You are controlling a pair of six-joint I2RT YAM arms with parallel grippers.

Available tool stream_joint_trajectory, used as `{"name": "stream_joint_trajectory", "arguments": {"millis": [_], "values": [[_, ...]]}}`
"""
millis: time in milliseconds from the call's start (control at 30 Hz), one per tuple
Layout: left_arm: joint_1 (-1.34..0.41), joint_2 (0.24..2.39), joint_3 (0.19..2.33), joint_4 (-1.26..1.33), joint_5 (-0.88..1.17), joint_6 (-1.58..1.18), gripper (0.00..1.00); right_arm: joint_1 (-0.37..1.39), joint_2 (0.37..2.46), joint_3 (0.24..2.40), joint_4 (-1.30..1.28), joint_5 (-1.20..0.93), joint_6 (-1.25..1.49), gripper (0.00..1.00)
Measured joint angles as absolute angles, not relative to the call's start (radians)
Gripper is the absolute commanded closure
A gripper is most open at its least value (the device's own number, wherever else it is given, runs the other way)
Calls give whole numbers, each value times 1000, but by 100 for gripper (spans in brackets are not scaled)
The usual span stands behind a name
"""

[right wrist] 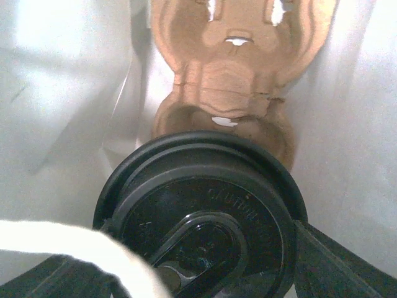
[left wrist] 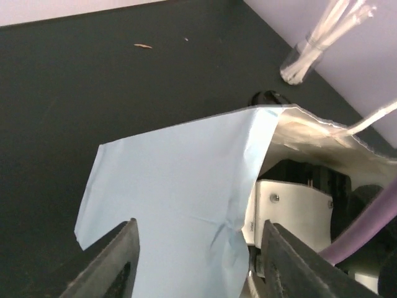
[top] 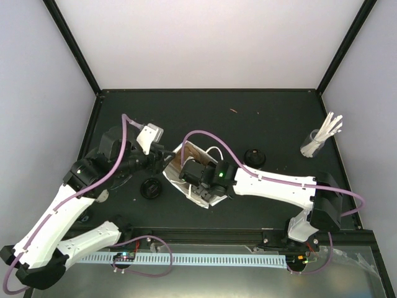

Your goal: Pack the takeout coffee

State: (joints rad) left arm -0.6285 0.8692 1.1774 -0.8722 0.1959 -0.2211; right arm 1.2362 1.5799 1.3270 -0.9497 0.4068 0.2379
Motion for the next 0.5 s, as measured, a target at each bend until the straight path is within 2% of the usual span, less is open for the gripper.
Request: {"name": "stream_joint_trajectory", "arguments": {"millis": [133,367,500], "values": [[-619,868,1213,-884,157,-250,20,1246,1566,1327,-971,408,211,45],[-513,867,1249,-893,141,-310,2,1250,1555,1365,-1006,440,176,46],[-391,857,1248,-899,154,-334,1,1251,1555,1372,-1007,443,166,46]]}}
